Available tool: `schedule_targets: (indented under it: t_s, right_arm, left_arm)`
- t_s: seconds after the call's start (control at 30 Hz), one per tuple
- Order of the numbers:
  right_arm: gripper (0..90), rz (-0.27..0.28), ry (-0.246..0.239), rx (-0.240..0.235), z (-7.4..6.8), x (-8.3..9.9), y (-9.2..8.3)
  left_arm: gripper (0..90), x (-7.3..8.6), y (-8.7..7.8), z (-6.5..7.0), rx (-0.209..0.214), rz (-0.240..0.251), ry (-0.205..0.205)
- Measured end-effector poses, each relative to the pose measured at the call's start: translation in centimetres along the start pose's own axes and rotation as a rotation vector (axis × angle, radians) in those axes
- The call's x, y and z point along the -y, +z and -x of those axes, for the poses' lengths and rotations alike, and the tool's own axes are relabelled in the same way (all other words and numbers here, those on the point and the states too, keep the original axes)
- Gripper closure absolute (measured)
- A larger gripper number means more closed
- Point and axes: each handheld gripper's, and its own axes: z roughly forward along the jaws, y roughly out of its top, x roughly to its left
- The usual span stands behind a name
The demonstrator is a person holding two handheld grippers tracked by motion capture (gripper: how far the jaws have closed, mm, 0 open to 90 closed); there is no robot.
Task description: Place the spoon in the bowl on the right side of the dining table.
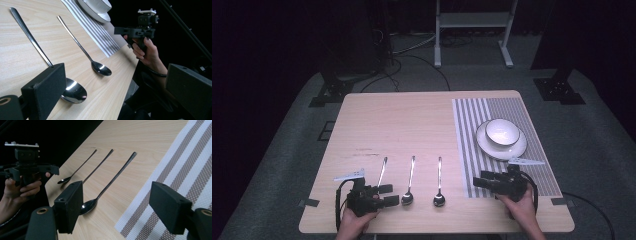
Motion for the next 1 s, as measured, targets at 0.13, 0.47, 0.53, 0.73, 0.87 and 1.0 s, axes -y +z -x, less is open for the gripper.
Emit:
schedule_targets:
  t_s: [0.13, 0.47, 0.53, 0.73, 0.87, 1.0]
  right_arm:
    - [26.2, -0.008, -0.013, -0.006, -0.2, -0.5, 0.6]
    - [26.2, -0.023, -0.022, -0.018, -0.5, -1.0, 1.5]
    - [26.3, -0.023, -0.022, -0.021, -0.5, -1.1, 1.7]
    - [26.3, -0.032, -0.024, -0.024, -0.7, -1.3, 2.1]
    - [26.3, -0.039, -0.026, -0.026, -0.8, -1.5, 2.3]
    - [26.3, -0.049, -0.031, -0.026, -1.0, -1.7, 2.7]
  left_arm:
    - [2.4, 0.1, 0.3, 0.0, 0.006, -0.015, 0.002]
    - [2.4, 0.2, 1.1, 0.1, 0.018, -0.042, 0.002]
    - [2.4, 0.3, 1.3, 0.1, 0.023, -0.051, 0.001]
    - [2.8, 0.4, 1.8, 0.2, 0.028, -0.065, -0.004]
    - [2.8, 0.5, 2.2, 0.3, 0.034, -0.078, -0.001]
    - [2.8, 0.7, 2.7, 0.2, 0.041, -0.106, -0.009]
